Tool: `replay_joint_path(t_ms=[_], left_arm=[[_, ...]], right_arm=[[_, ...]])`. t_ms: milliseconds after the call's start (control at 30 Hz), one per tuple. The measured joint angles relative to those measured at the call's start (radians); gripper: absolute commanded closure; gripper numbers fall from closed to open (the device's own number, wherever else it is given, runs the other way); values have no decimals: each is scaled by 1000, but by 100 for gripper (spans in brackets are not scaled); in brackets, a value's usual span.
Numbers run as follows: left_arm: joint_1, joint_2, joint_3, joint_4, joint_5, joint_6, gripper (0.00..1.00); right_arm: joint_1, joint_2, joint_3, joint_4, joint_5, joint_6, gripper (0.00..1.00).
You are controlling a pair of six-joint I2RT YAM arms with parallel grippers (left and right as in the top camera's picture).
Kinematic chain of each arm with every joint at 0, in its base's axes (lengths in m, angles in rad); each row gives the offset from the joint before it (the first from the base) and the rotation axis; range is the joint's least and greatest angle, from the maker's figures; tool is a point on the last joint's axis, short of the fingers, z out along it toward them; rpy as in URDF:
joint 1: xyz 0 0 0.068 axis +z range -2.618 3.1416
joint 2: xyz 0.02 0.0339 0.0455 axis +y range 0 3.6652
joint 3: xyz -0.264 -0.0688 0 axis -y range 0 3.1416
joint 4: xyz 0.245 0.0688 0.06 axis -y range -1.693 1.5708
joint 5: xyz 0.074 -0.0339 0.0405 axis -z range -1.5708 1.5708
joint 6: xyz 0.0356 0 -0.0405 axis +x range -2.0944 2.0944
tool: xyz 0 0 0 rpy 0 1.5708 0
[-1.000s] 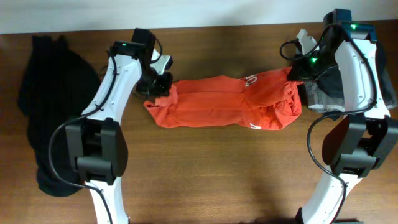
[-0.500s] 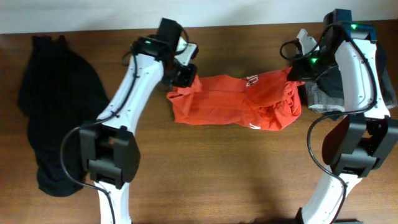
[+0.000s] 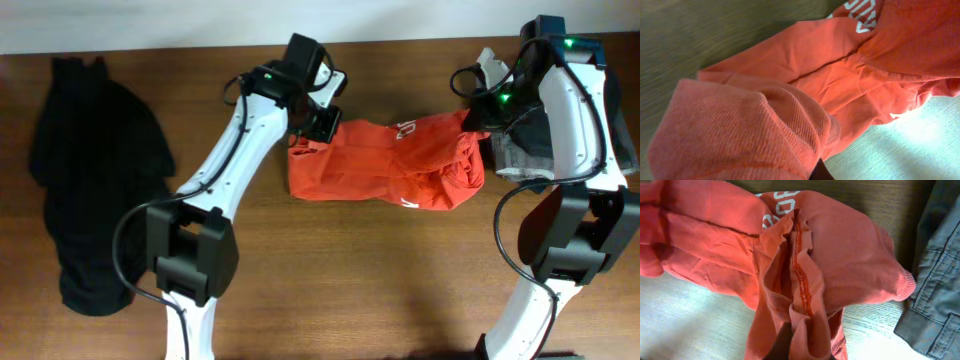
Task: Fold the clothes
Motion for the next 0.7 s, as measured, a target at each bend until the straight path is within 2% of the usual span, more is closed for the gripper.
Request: replay_joint_path(t_ms=[167, 200, 233, 300, 500, 700], left_arm=[[-38, 52, 0, 41, 20, 0, 98], [-47, 61, 0, 51, 24, 0, 92], [-56, 68, 0, 60, 26, 1, 72], [-76, 80, 0, 76, 32, -3, 1], [-123, 95, 3, 93, 42, -7, 1], [-78, 100, 121, -64, 43, 11, 1]], right_arm=[[0, 0, 0, 0, 0, 0, 95], [0, 0, 0, 0, 0, 1, 96], [0, 0, 0, 0, 0, 0, 96], [0, 0, 0, 0, 0, 1, 96], [0, 0, 0, 0, 0, 0, 96], [0, 0, 0, 0, 0, 0, 96]])
